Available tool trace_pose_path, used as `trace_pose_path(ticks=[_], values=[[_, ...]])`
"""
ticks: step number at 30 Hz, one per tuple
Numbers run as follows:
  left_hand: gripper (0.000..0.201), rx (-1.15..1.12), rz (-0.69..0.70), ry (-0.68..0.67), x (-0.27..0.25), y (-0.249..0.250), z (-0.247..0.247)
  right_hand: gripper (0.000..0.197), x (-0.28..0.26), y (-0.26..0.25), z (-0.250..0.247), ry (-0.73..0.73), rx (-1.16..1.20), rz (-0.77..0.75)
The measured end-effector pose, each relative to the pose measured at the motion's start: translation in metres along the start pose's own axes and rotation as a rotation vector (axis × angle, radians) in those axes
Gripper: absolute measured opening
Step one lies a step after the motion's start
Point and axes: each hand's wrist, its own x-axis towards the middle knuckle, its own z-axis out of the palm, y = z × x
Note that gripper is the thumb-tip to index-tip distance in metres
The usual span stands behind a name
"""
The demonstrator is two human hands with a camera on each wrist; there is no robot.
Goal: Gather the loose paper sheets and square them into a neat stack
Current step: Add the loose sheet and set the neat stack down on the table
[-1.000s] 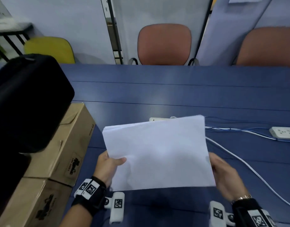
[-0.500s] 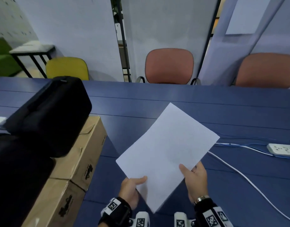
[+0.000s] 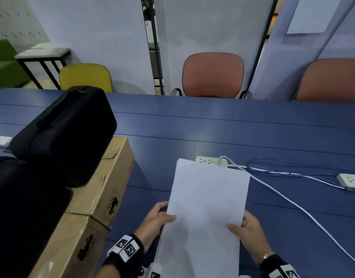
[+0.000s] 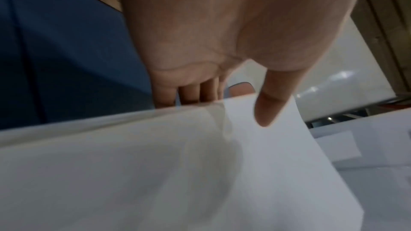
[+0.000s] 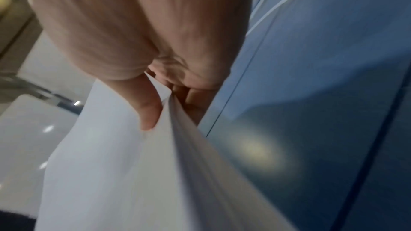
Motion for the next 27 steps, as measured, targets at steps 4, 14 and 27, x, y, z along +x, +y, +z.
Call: trace_pose_path(ticks=[4,14,27], values=[[0.035,0.017,0.208,0.071,0.001,0.010,0.008,0.038,-0.005,-0.012,0.014,0.061,-0.008,-0.152],[0.053,-0.137,0.521,0.174,0.004,0.009,0.025,0.028,-0.004,-0.019,0.026,0.175,0.136,-0.295],[0.033,-0.136,0.506,0.226,0.016,-0.018,0.037,0.025,0.005,0.010,0.032,0.205,0.164,-0.280]])
